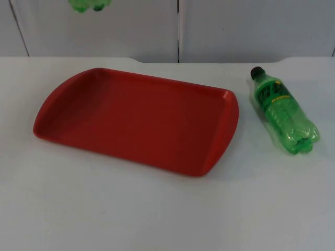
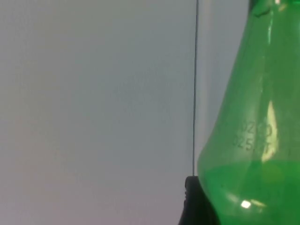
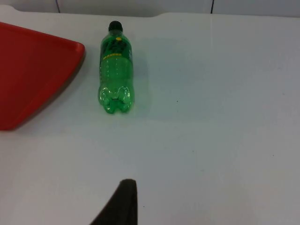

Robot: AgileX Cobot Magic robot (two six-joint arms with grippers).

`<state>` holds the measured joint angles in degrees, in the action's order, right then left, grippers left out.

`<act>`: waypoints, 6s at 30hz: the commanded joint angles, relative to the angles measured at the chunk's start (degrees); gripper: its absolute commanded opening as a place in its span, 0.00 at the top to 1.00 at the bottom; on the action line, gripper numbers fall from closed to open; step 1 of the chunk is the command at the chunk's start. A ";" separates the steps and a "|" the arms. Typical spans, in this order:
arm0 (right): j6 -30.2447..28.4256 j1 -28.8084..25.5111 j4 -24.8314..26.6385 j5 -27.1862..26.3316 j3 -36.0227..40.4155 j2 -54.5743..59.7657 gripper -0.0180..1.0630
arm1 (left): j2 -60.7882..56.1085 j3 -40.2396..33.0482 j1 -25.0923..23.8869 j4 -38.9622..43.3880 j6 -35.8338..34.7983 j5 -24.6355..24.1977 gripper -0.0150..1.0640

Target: Place the bottle upright on the tray.

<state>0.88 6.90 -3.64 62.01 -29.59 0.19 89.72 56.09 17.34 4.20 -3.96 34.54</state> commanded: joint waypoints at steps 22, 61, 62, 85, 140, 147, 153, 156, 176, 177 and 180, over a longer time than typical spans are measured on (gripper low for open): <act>0.02 -0.47 -0.31 -0.28 0.11 -0.19 0.02 | 25.62 0.43 -0.08 -1.72 6.07 31.02 0.99; 0.02 -0.47 -0.31 -0.28 0.11 -0.19 0.02 | 44.16 7.20 -4.78 0.96 3.01 35.43 0.99; 0.02 -0.47 -0.31 -0.28 0.11 -0.19 0.02 | 44.25 7.20 -4.78 0.96 3.01 35.43 0.99; 0.02 -0.47 -0.31 -0.28 0.11 -0.19 0.02 | 44.63 7.20 -4.78 1.41 3.01 33.20 0.42; 0.02 -0.47 -0.31 -0.28 0.11 -0.19 0.02 | 34.88 -15.26 -4.78 4.91 3.08 35.43 0.01; 0.02 -0.47 -0.31 -0.28 0.11 -0.19 0.02 | 27.72 -20.65 -4.78 5.23 2.08 35.43 0.01; 0.02 -0.47 -0.31 -0.28 0.11 -0.19 0.02 | 17.78 -23.79 -4.78 4.88 0.15 32.23 0.01; 0.02 -0.47 -0.31 -0.28 0.11 -0.19 0.02 | 13.22 -23.79 -4.78 5.46 -1.80 23.52 0.01; 0.02 -0.47 -0.31 -0.28 0.11 -0.19 0.02 | -25.83 -23.79 -4.78 5.46 -8.89 -20.36 0.01; 0.02 -0.47 -0.31 -0.28 0.11 -0.19 0.02 | -27.46 -23.79 -4.78 5.46 -8.89 -22.42 0.01; 0.02 -0.47 -0.31 -0.28 0.11 -0.19 0.02 | -31.38 -23.79 -4.78 5.46 -9.22 -25.95 0.01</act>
<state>0.88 6.90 -3.64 62.01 -29.59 0.19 59.42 32.65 12.49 9.38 -12.56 9.75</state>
